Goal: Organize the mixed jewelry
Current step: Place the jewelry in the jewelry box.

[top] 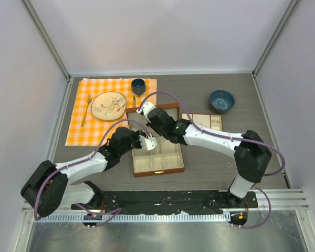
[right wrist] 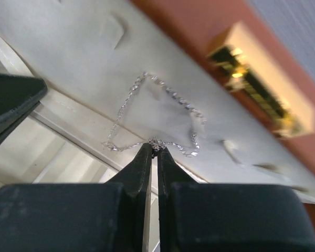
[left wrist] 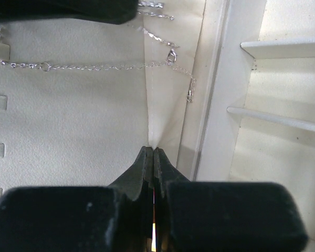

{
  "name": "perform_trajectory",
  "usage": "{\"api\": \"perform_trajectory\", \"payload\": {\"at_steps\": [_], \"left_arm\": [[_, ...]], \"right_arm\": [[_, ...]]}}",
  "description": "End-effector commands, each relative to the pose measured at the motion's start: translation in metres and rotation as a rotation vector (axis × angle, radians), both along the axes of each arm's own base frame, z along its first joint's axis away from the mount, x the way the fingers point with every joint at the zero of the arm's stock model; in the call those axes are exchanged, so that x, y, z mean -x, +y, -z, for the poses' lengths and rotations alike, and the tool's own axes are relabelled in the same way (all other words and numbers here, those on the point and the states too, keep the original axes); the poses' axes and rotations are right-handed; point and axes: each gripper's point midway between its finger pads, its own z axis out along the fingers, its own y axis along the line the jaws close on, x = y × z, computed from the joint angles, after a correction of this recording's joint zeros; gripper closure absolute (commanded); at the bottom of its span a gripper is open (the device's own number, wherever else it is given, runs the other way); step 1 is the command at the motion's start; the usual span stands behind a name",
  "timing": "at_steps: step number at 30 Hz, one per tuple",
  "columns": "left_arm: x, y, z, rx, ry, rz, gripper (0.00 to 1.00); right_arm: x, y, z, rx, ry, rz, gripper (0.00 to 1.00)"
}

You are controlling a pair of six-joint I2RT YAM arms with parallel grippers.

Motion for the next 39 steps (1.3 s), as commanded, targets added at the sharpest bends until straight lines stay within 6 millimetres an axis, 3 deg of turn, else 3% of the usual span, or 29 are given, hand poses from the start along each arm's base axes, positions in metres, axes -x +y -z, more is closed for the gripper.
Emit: {"api": "perform_trajectory", "payload": {"at_steps": [1, 17, 29, 39], "left_arm": [[0.005, -0.019, -0.016, 0.070, -0.007, 0.073, 1.00], [0.006, -0.024, -0.019, 0.080, 0.006, 0.094, 1.00], [0.011, -0.024, -0.021, 0.090, 0.012, 0.106, 1.00], [0.014, -0.026, -0.026, 0.109, 0.021, 0.109, 1.00]], "right_arm": [[-0.005, 0.013, -0.058, -0.145, -0.076, 0.005, 0.99], [-0.006, 0.015, -0.067, -0.154, -0.091, -0.002, 0.99], [-0.010, 0.011, -0.057, -0.116, -0.105, 0.011, 0.99], [-0.009, 0.013, -0.035, -0.086, -0.072, 0.007, 0.99]]}}
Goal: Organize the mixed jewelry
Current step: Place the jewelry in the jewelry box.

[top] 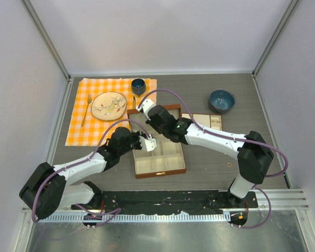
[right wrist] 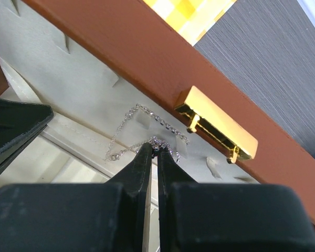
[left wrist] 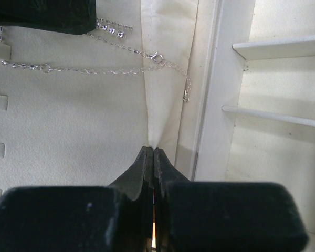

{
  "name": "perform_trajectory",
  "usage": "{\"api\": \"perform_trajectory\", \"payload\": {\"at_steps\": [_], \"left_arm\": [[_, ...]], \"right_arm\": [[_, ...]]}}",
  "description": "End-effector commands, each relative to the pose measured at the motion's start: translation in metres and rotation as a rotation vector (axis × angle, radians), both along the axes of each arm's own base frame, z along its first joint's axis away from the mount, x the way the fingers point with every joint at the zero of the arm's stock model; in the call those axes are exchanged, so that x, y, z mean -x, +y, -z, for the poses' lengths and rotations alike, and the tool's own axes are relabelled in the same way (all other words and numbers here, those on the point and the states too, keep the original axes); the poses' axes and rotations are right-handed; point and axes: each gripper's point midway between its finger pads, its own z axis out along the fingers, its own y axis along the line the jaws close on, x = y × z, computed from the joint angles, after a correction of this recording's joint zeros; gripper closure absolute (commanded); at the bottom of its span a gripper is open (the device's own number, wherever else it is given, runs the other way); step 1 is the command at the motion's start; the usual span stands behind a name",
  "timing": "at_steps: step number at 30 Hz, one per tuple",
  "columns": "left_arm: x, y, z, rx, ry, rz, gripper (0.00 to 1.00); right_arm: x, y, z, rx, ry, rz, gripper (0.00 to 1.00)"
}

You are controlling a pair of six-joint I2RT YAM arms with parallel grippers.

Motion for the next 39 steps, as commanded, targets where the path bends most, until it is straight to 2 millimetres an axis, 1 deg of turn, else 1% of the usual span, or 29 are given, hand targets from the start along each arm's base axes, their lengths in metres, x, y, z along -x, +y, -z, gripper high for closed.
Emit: {"api": "perform_trajectory", "payload": {"at_steps": [1, 8, 14, 23, 27, 30, 35, 39], "left_arm": [[0.005, -0.021, -0.028, 0.100, -0.007, 0.062, 1.00], [0.007, -0.027, -0.037, 0.131, 0.019, 0.069, 1.00], [0.011, -0.030, -0.037, 0.123, 0.064, 0.080, 1.00], [0.026, -0.034, -0.036, 0.109, 0.121, 0.127, 1.00], [0.032, -0.035, -0.032, 0.098, 0.143, 0.152, 1.00], [0.034, -0.035, -0.030, 0.091, 0.144, 0.153, 1.00], [0.027, -0.031, -0.036, 0.084, 0.110, 0.121, 1.00], [0.014, -0.025, -0.043, 0.078, 0.042, 0.070, 1.00]], "right_arm": [[-0.006, 0.008, -0.006, -0.032, -0.030, 0.009, 0.99], [-0.003, 0.004, 0.012, -0.005, -0.009, 0.010, 0.99], [-0.004, 0.004, 0.014, 0.002, -0.011, 0.012, 0.99], [-0.005, 0.005, 0.016, 0.007, -0.011, 0.013, 0.99], [-0.007, 0.005, 0.015, 0.009, -0.015, 0.015, 0.99], [-0.007, 0.004, 0.016, 0.013, -0.016, 0.017, 0.99], [-0.008, 0.004, 0.017, 0.015, -0.015, 0.018, 0.99], [-0.006, 0.004, 0.018, 0.016, -0.012, 0.016, 0.99]]}}
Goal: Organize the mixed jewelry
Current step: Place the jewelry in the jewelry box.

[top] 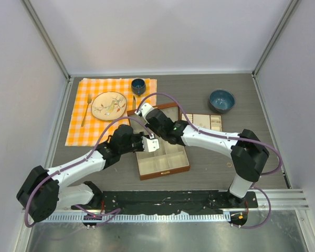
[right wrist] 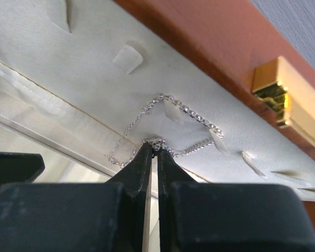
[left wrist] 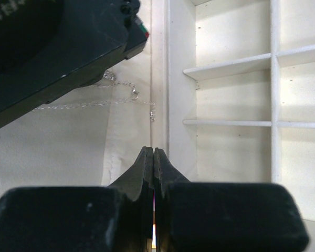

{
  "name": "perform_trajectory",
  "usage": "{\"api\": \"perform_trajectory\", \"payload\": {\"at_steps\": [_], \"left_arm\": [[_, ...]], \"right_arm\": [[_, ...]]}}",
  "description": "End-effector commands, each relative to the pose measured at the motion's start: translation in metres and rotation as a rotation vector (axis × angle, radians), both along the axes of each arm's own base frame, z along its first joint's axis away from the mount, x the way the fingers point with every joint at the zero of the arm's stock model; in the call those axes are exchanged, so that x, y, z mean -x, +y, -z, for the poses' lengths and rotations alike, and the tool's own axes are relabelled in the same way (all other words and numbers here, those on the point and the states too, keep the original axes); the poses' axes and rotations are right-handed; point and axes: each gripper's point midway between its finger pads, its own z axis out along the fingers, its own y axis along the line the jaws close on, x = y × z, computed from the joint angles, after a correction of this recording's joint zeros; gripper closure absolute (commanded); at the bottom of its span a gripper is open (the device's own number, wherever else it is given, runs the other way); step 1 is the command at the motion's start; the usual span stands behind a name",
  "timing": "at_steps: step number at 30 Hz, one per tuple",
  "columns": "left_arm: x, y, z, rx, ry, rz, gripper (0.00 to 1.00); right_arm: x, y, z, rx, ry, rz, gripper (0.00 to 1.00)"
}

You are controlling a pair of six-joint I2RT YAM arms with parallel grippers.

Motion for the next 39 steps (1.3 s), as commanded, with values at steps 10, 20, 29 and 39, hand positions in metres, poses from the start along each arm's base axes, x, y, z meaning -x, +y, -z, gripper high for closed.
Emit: {"api": "perform_trajectory", "payload": {"at_steps": [10, 20, 29, 39], "left_arm": [[-0.030, 0.004, -0.038, 0.027, -0.206, -0.079, 0.79], [-0.032, 0.008, -0.031, -0.001, -0.238, -0.083, 0.65], [-0.034, 0.009, -0.023, -0.025, -0.247, -0.077, 0.63], [-0.038, 0.009, -0.008, -0.059, -0.245, -0.075, 0.63]], "right_arm": [[-0.004, 0.002, -0.007, -0.035, -0.027, 0.013, 0.99], [-0.003, 0.003, -0.007, -0.039, -0.023, 0.009, 0.99], [-0.002, 0.003, -0.007, -0.039, -0.022, 0.006, 0.99], [0.000, 0.001, -0.003, -0.036, -0.011, 0.002, 0.99]]}}
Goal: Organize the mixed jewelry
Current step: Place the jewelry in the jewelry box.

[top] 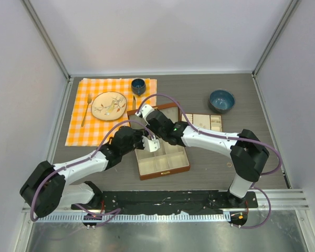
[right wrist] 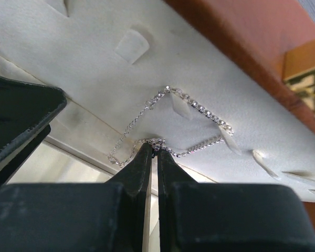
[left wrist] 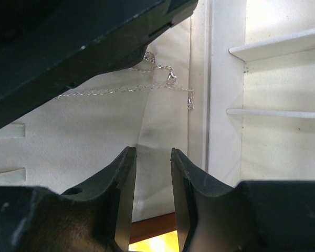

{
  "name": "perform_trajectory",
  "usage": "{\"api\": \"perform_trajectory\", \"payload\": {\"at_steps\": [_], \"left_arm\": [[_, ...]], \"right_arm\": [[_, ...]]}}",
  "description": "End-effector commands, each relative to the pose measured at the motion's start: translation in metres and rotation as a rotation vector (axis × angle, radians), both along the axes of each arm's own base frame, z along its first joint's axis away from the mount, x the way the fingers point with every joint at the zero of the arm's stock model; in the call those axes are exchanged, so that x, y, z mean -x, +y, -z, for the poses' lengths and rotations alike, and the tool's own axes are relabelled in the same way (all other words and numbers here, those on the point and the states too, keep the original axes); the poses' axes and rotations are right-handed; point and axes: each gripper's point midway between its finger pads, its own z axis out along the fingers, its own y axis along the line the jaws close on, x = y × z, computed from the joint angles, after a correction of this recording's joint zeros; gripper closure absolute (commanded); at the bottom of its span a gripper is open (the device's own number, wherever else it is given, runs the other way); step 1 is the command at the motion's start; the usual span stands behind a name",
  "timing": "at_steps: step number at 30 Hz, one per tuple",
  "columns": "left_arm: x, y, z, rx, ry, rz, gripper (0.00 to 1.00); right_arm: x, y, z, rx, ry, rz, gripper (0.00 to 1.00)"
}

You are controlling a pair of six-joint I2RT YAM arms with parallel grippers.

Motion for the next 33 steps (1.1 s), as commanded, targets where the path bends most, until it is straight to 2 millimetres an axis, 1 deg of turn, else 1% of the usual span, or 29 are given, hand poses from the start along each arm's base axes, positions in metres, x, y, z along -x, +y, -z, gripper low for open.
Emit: {"api": "perform_trajectory", "payload": {"at_steps": [1, 9, 14, 17, 18, 20, 21, 23, 24, 28, 33], "left_arm": [[-0.007, -0.006, -0.007, 0.017, -0.056, 0.005, 0.64], [-0.010, -0.007, -0.003, 0.014, -0.060, 0.004, 0.65], [-0.011, -0.007, -0.004, 0.022, -0.076, -0.001, 0.69], [-0.011, -0.006, -0.004, 0.024, -0.080, -0.004, 0.73], [-0.011, -0.006, -0.004, 0.023, -0.079, -0.002, 0.78], [-0.010, -0.006, -0.005, 0.026, -0.078, -0.002, 0.82], [-0.010, -0.006, -0.006, 0.029, -0.080, -0.001, 0.87], [-0.009, -0.007, -0.009, 0.036, -0.075, 0.004, 0.90], [-0.008, -0.008, -0.009, 0.039, -0.071, 0.007, 0.94], [-0.004, -0.009, -0.009, 0.043, -0.053, 0.019, 1.00], [-0.001, -0.010, -0.011, 0.051, -0.040, 0.031, 1.00]], "right_arm": [[-0.002, 0.003, -0.009, -0.044, -0.017, 0.005, 0.99], [-0.001, 0.003, -0.008, -0.045, -0.015, 0.001, 0.99], [0.000, 0.002, -0.007, -0.043, -0.013, 0.000, 0.99], [0.001, 0.002, -0.007, -0.045, -0.013, -0.001, 0.99], [0.001, 0.001, -0.006, -0.042, -0.011, -0.001, 0.99], [0.001, 0.001, -0.007, -0.043, -0.012, 0.000, 0.99], [0.002, 0.001, -0.006, -0.043, -0.011, -0.004, 0.99], [0.002, 0.000, -0.004, -0.040, -0.007, -0.004, 0.99], [0.002, 0.001, -0.004, -0.040, -0.006, -0.007, 0.99], [0.005, 0.001, 0.000, -0.038, 0.005, -0.016, 0.99], [0.009, -0.002, 0.002, -0.036, 0.013, -0.031, 0.99]]}}
